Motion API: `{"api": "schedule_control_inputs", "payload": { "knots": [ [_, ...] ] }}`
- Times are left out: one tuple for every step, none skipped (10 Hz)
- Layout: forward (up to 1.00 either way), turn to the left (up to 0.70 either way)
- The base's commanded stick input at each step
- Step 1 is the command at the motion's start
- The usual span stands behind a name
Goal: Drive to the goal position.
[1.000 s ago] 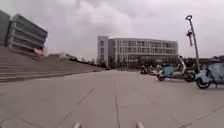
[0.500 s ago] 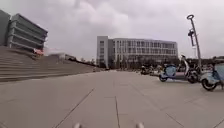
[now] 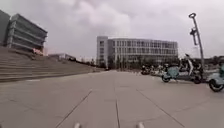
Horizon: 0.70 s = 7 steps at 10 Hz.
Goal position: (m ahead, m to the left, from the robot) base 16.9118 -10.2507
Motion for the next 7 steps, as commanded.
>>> {"api": "schedule_control_inputs", "payload": {
  "knots": [
    [0.50,0.00],
    [0.50,0.00],
    [0.50,0.00],
    [0.50,0.00],
    [0.50,0.00],
    [0.50,0.00],
    [0.50,0.00]
  ]
}}
